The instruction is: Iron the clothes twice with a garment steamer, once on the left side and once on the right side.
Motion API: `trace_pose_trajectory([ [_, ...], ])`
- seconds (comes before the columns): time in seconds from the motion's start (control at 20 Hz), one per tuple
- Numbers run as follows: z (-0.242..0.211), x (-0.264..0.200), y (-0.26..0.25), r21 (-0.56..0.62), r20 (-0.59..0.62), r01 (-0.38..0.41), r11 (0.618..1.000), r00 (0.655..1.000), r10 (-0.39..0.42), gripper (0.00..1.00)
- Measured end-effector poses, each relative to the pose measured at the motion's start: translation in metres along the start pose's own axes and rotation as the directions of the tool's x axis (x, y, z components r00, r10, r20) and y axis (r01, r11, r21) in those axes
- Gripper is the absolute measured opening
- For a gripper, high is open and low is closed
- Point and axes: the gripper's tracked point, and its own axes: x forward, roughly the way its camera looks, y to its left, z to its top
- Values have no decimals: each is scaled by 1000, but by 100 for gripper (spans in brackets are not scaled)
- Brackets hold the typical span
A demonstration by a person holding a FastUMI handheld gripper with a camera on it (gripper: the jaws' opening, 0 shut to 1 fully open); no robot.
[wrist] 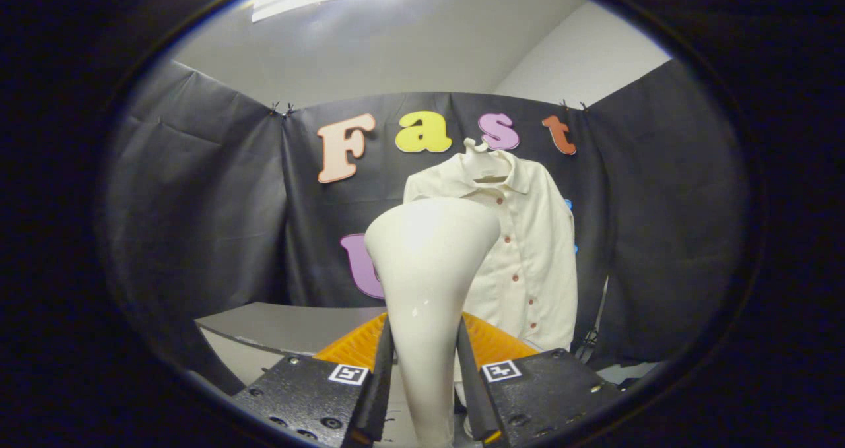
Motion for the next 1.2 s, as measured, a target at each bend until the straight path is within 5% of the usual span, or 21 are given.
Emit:
trace_pose_trajectory([
  [0.8, -35, -75, 79, -36, 53, -78, 996, 995, 80, 48],
  [1.2, -38, -121, 52, 38, 142, -42, 998, 989, 36, 48],
])
